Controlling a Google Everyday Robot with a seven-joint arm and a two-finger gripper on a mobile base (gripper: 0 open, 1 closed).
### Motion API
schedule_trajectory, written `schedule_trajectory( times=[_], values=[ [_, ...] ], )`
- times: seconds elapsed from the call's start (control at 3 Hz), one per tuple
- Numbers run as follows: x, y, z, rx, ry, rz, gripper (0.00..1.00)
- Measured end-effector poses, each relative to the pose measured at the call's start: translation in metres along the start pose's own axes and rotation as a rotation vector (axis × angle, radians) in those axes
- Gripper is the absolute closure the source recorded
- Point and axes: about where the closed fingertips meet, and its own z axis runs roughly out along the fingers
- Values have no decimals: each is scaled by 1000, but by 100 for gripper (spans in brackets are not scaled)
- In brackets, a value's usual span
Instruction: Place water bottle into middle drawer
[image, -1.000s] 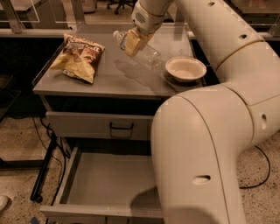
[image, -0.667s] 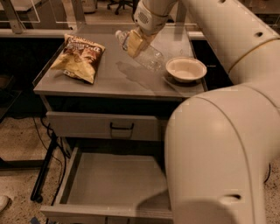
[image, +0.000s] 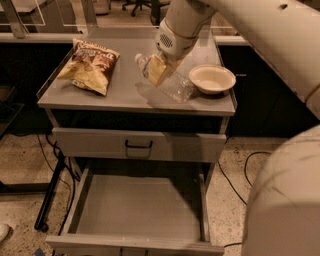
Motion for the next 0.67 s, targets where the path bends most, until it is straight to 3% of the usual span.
schedule_trajectory(
  times=[0.33,0.67],
  values=[
    [22,20,17,-41,24,-9,100],
    [26,22,22,-48,37,-9,100]
  ],
)
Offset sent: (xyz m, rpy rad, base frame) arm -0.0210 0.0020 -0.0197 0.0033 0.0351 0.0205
